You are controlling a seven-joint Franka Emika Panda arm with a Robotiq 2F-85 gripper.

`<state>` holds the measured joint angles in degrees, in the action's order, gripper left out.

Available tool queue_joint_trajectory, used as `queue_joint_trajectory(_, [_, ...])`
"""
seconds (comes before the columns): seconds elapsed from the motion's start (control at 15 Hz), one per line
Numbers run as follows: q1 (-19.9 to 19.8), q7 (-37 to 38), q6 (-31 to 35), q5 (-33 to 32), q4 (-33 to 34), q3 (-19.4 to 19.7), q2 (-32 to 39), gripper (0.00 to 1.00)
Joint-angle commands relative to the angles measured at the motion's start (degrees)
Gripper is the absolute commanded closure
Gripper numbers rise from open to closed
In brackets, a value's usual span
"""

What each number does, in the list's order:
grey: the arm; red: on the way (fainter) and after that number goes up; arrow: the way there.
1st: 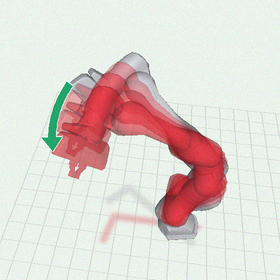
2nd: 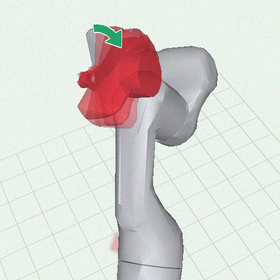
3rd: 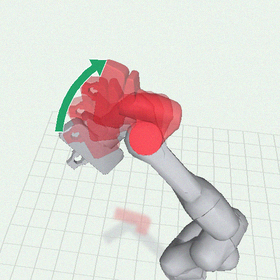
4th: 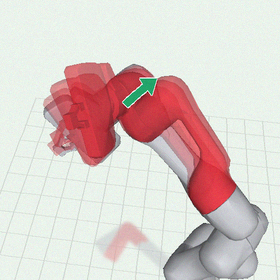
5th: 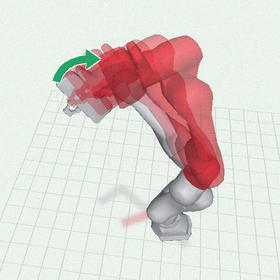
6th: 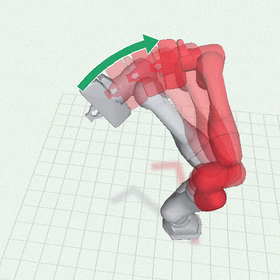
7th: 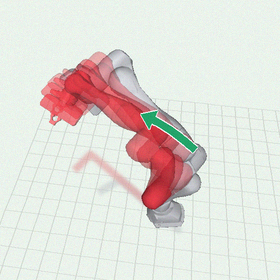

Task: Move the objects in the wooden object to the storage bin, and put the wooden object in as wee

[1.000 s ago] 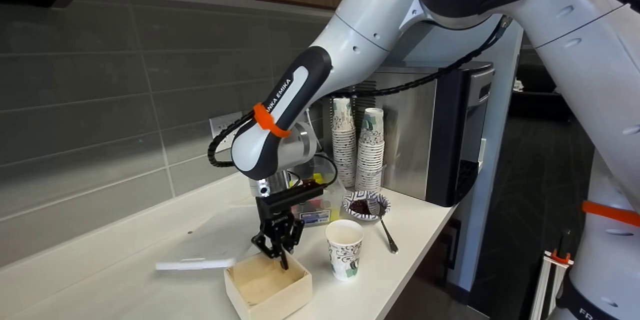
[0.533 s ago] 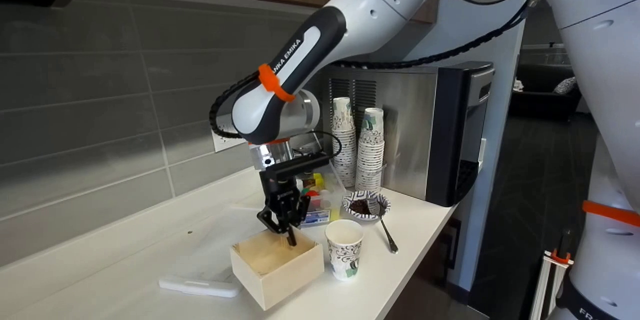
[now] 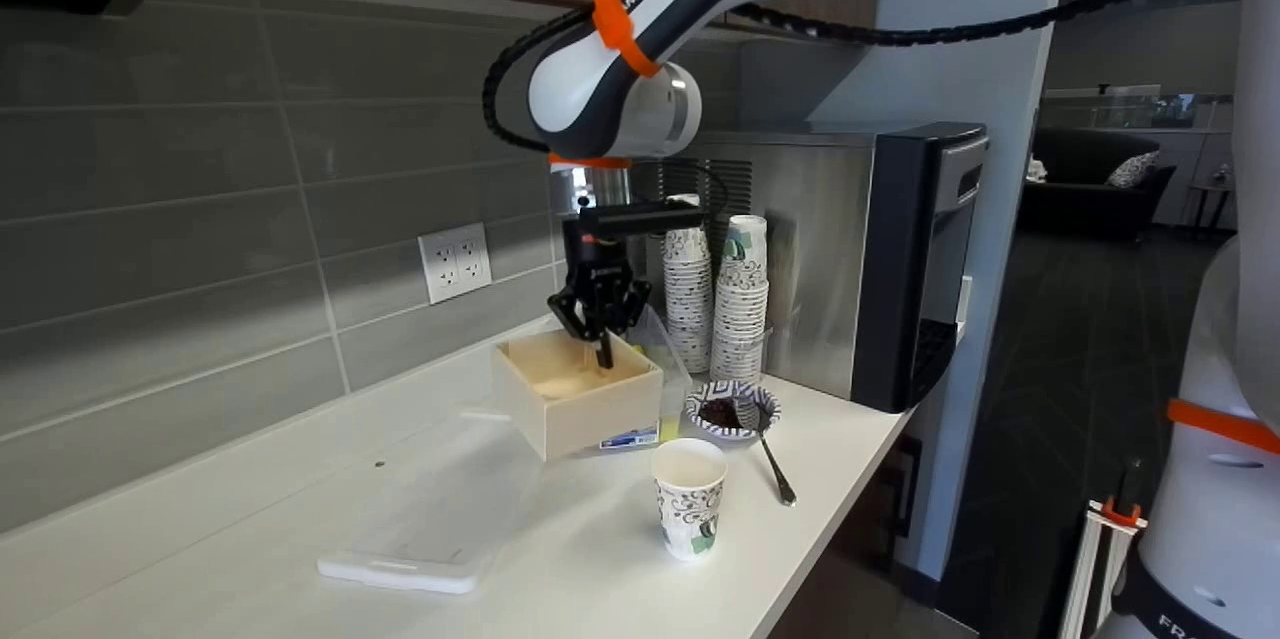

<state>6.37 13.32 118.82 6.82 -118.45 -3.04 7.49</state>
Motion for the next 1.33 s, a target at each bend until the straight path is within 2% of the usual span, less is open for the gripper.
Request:
queue_joint_trajectory(0.0, [-3.3,-2.8,6.2,2.5,-3.0,1.7,-5.5,0.98])
queue_joint_trajectory(0.47, [-7.8,-6.8,18.1,6.2,0.2,4.5,-0.9,0.98])
queue_joint_trajectory(0.87, [-10.2,-5.5,18.4,5.4,4.3,6.2,3.5,0.98])
queue_joint_trajectory(1.27, [-9.9,-2.2,21.5,1.5,7.0,7.7,9.2,0.98])
